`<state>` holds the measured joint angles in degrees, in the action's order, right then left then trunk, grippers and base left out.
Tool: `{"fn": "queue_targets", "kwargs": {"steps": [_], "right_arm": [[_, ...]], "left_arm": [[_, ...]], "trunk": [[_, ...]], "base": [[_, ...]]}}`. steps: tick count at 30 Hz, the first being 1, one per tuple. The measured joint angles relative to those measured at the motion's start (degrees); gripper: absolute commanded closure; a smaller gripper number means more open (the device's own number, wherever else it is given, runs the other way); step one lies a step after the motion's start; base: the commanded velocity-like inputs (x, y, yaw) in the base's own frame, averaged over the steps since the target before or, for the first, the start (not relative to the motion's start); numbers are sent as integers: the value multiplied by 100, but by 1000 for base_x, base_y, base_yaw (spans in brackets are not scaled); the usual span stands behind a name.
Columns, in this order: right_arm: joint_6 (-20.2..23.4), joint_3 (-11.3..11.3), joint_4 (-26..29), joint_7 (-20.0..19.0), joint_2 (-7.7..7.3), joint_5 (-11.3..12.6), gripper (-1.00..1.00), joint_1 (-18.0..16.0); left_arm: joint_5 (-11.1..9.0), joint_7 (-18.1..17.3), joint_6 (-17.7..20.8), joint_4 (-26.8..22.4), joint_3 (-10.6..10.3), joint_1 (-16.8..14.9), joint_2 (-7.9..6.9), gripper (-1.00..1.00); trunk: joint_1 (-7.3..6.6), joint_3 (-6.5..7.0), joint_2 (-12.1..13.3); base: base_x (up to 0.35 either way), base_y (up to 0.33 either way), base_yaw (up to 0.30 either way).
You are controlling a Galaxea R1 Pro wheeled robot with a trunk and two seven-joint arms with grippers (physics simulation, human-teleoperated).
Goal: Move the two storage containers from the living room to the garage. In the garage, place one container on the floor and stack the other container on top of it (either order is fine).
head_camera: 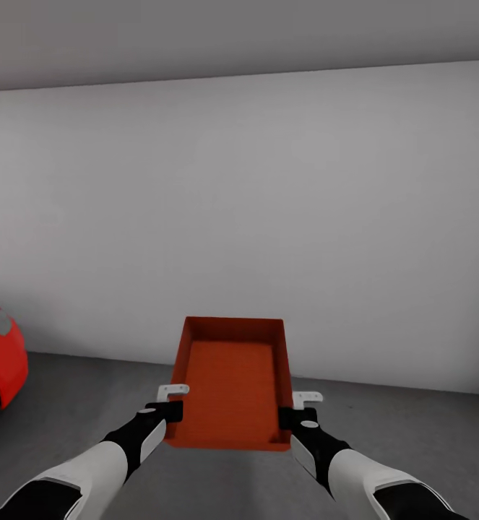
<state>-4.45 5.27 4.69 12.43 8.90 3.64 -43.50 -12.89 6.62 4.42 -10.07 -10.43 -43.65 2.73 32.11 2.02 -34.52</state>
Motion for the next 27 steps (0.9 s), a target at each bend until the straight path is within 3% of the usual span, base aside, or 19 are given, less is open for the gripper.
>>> {"fn": "queue_targets", "kwargs": {"steps": [14, 27], "right_arm": [[-4, 12, 36, 5, -1, 2, 100, 0], [-4, 7, 13, 6, -1, -1, 100, -1]], "left_arm": [[-1, 0, -3, -38, 2, 1, -4, 100], [-1, 3, -9, -11, 0, 1, 1, 100]], "trunk": [[0, -1, 0], [0, 0, 0]], "base": [[306, 164, 0], [305, 14, 0]]}}
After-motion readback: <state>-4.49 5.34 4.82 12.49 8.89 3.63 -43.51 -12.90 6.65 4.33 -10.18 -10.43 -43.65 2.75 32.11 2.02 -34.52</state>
